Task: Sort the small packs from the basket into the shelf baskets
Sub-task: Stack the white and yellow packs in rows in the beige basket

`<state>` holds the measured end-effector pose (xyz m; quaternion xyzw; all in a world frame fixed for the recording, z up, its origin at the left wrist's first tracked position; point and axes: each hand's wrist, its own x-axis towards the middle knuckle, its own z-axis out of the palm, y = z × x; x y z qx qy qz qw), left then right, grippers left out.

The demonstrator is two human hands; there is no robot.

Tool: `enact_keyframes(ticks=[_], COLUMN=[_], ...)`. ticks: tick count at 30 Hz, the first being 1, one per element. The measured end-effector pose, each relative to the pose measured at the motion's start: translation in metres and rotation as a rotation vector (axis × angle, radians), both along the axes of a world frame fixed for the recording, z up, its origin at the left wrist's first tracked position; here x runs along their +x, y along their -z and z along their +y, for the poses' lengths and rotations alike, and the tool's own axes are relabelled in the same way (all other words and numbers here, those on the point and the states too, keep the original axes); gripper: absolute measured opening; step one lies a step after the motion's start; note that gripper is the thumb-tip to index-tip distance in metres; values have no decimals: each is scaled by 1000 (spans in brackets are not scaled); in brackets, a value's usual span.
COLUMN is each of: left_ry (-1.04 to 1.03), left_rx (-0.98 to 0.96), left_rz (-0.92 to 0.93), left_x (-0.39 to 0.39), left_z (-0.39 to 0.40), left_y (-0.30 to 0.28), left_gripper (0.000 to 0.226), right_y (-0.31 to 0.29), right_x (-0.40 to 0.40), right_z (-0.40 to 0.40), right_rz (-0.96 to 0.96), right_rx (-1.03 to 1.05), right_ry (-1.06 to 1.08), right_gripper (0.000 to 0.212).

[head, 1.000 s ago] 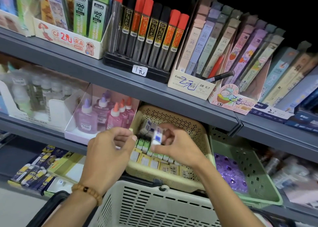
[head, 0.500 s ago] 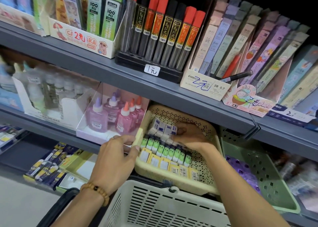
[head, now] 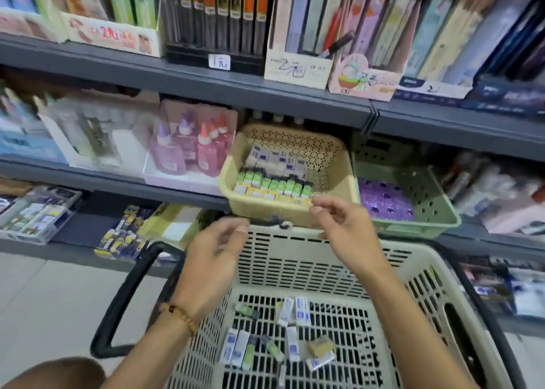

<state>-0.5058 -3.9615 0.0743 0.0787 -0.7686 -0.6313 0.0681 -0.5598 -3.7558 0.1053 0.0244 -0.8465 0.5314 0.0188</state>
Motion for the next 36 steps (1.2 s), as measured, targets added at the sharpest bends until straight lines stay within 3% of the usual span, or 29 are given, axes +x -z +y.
enact_keyframes(ticks=[4,8,11,14,16,19,23,25,30,33,36], left_ry=[248,504,698,863,882,801,808,800,616,558,519], left_rx=[-220,-588,-838,-1164,-1279,-1341,-1267,-1255,-1386,-1303,-1181], left_rz=[-218,-438,-580,-590,-584,-554,-360,-299,-501,-588,-600], left_x=[10,5,3,6,10,16,19,21,38,45,40], left_z=[19,32,40,37,34,35,36,36,40,43,44], left_y=[32,76,116,155,173,189,193,194,193,198,197], left_gripper=[12,44,78,103,114,117,90,87,107,95,71], right_y=[56,111,147,175,192,210,217,216,221,225,226], right_x=[25,32,28,22,20,25,28,27,32,35,35], right_z=[24,40,41,36,30,15,16,29,49,43,43], right_rz=[-146,-396,-568,-549,-552,-483,-374,-327,-319,-338,-385], right_rx=[129,357,590,772,841,970,991,964,983,938,759], right_ry=[57,-164,-371,-520,-572,-560,-555,-611,-590,-504,-454], right_gripper=[14,14,50,74,85,83,75,70,74,76,58])
